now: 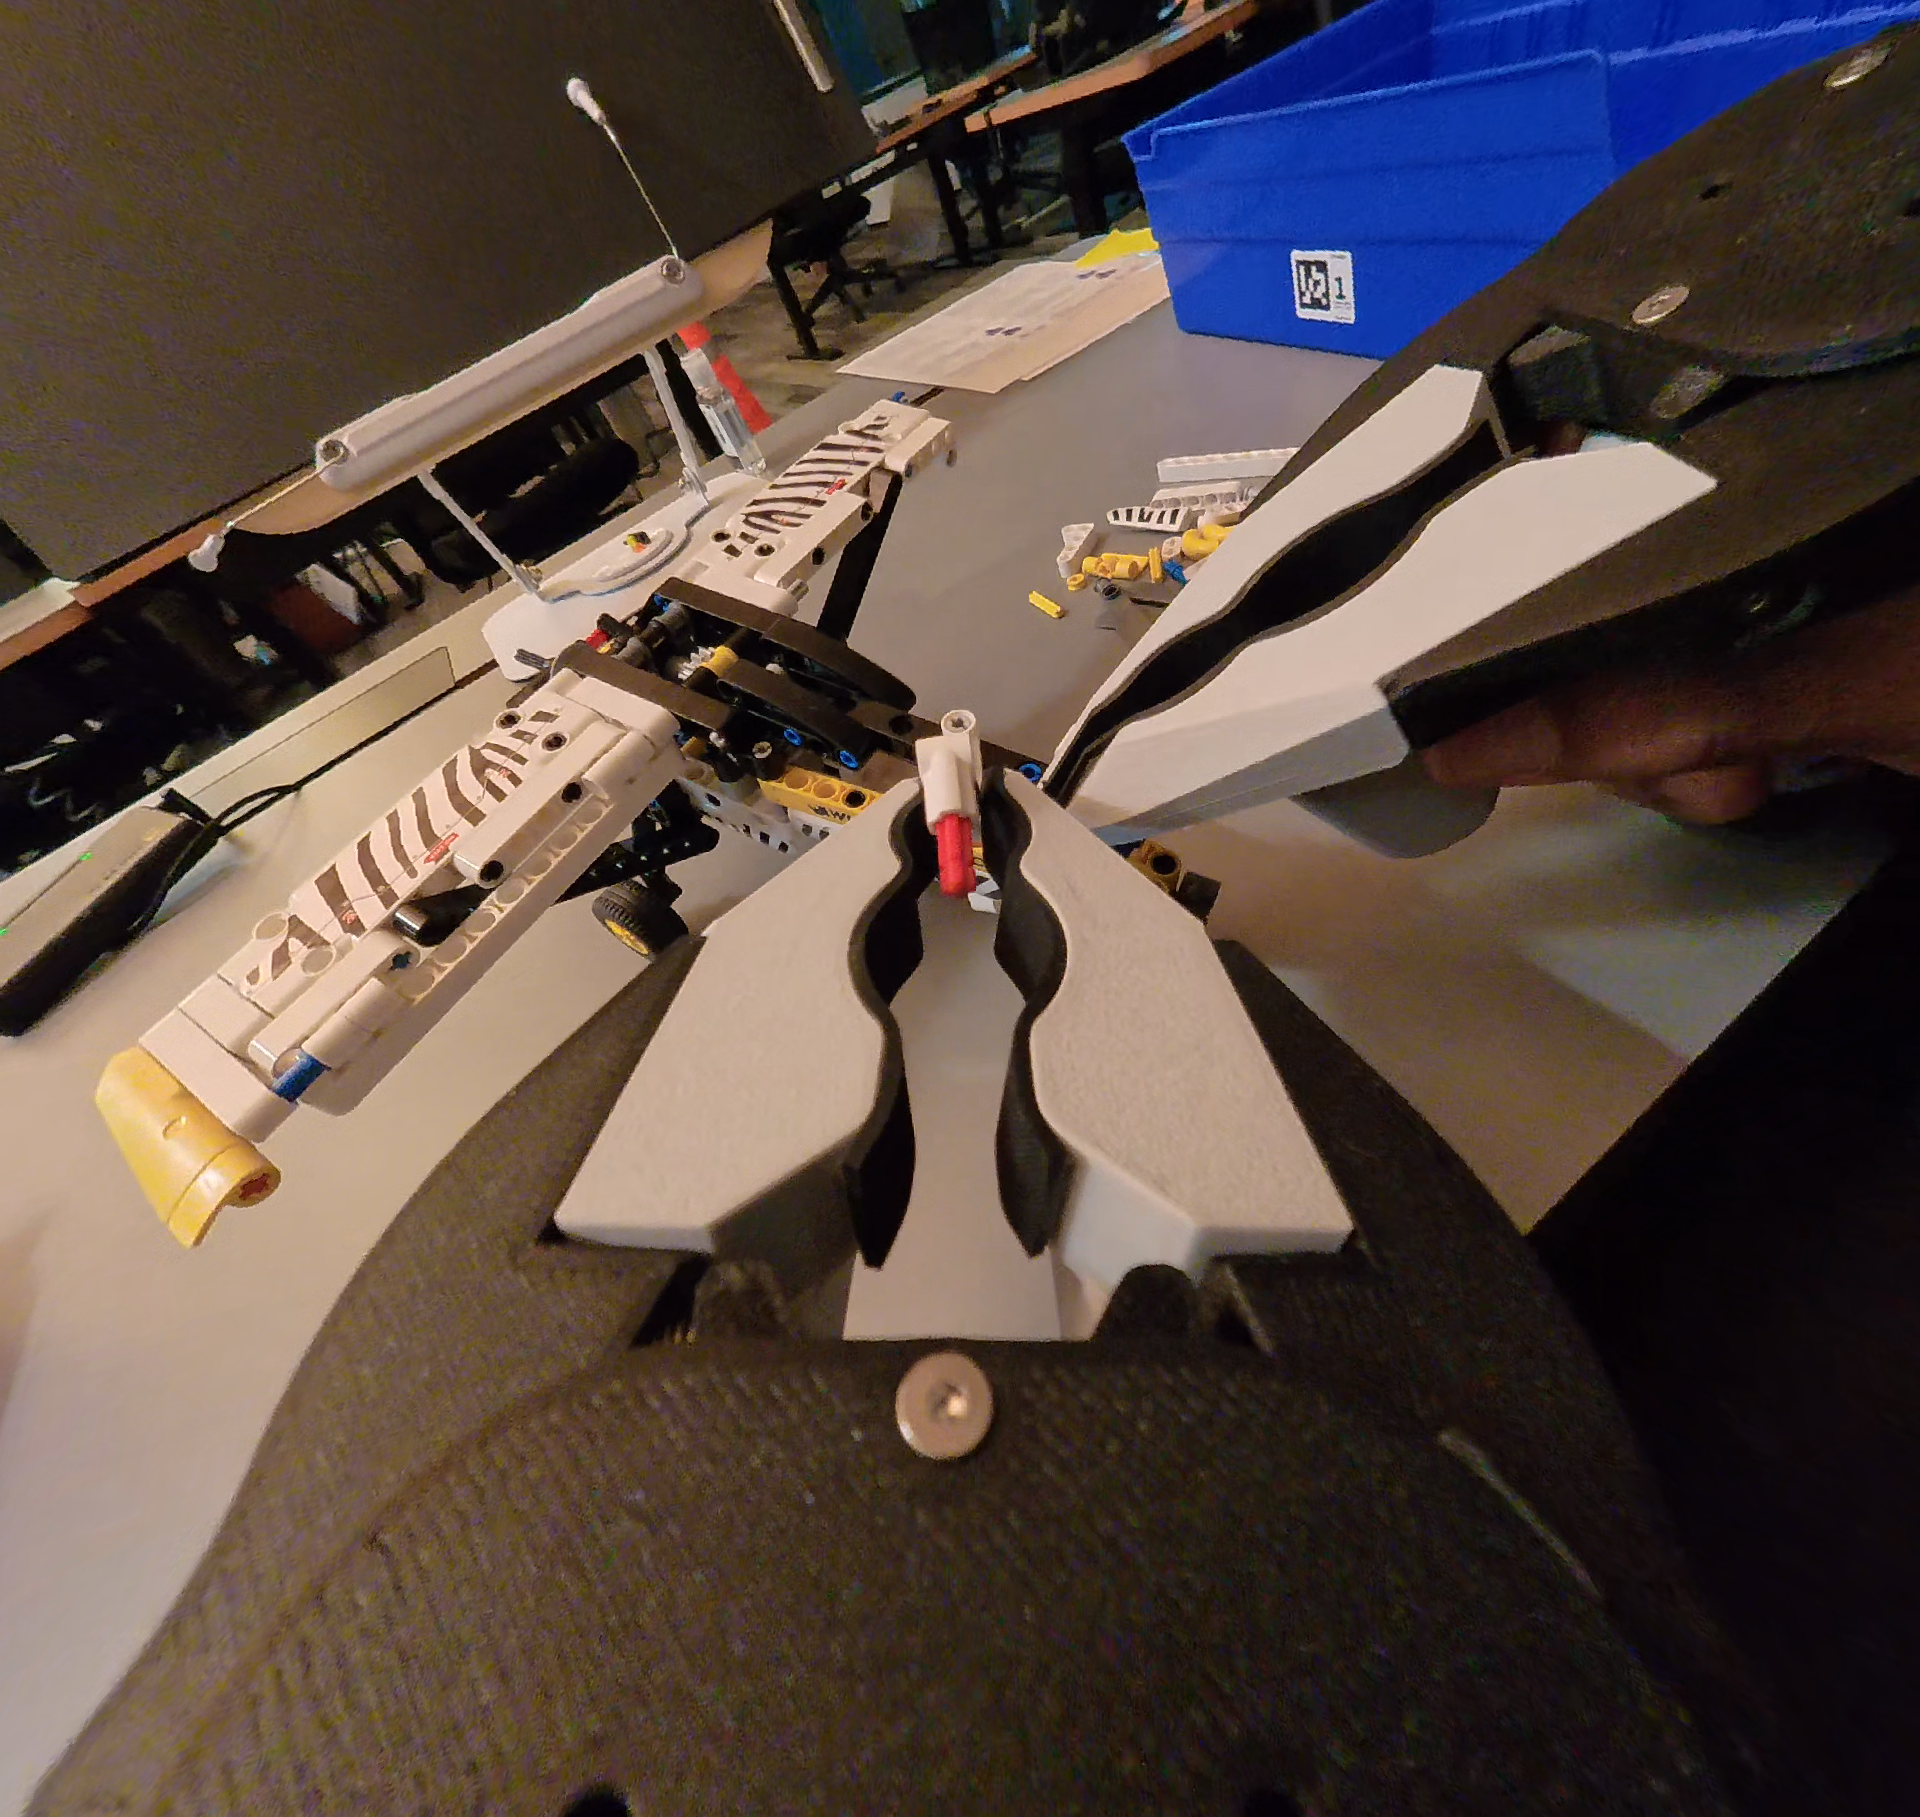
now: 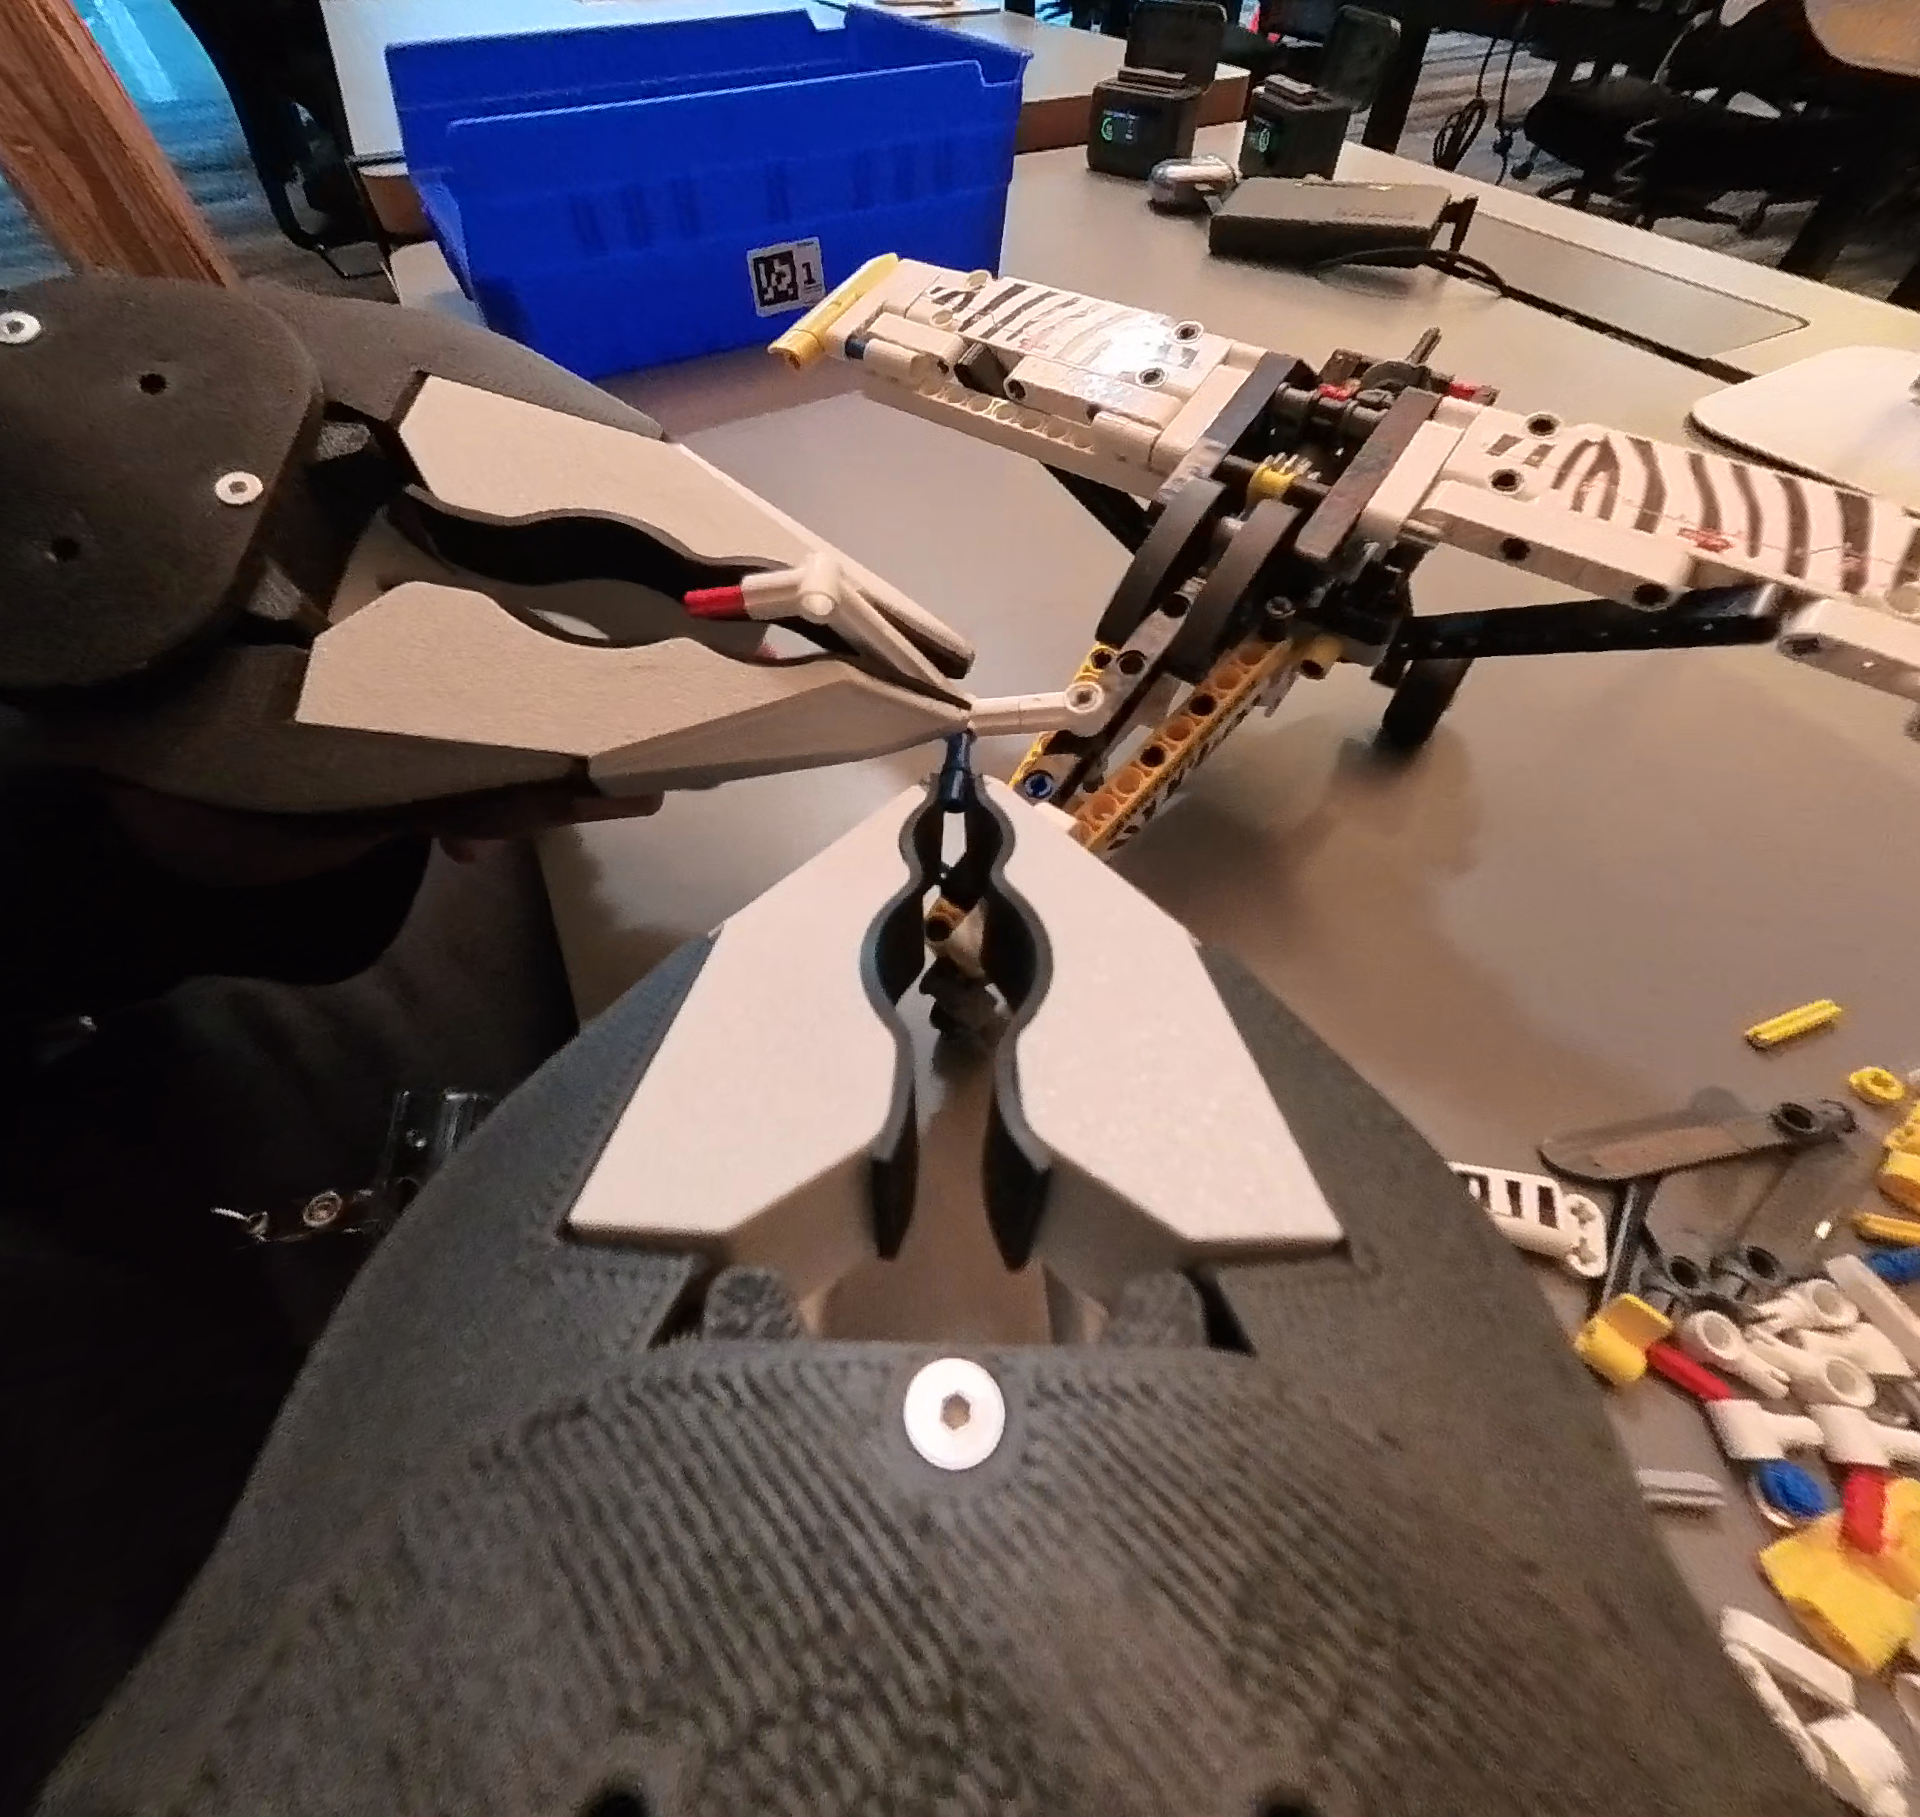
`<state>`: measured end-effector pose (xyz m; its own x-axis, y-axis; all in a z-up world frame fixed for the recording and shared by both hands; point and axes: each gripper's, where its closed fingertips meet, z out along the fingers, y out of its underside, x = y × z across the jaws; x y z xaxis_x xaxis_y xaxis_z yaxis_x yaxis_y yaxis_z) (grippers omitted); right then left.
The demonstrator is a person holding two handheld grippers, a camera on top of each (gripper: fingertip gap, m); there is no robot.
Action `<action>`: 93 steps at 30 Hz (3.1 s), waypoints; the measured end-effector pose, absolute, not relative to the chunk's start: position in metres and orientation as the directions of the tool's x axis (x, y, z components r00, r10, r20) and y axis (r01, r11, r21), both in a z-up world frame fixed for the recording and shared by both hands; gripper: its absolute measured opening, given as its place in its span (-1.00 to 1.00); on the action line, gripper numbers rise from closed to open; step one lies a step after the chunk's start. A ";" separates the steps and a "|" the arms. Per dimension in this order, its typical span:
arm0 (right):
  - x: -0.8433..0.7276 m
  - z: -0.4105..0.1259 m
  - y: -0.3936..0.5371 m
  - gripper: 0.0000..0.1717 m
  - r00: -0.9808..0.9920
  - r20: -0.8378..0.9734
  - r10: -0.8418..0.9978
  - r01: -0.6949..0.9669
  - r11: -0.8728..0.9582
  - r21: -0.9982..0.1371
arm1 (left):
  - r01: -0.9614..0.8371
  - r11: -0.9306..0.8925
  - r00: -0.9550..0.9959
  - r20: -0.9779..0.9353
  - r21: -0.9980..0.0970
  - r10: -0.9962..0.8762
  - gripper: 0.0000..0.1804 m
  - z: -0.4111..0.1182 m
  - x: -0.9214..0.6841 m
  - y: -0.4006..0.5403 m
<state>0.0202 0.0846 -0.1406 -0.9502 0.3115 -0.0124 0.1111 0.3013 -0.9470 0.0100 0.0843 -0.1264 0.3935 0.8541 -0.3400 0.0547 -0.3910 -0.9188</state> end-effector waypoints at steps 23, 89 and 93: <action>-0.082 -0.179 0.224 -0.97 -0.743 0.134 0.656 0.272 0.479 -0.835 | 0.143 -0.140 0.342 -0.084 -0.980 0.936 -0.97 -0.119 0.000 0.047; -0.008 -0.136 0.042 -0.93 -0.829 0.177 -0.530 -0.416 0.375 -0.828 | 0.382 -0.203 0.664 0.115 -0.902 0.739 -0.72 -0.150 0.006 0.057; -0.006 -0.136 0.040 -0.94 -0.818 0.241 -0.522 -0.458 0.338 -0.822 | 0.378 -0.198 0.690 0.133 -0.904 0.712 -0.73 -0.151 0.009 0.054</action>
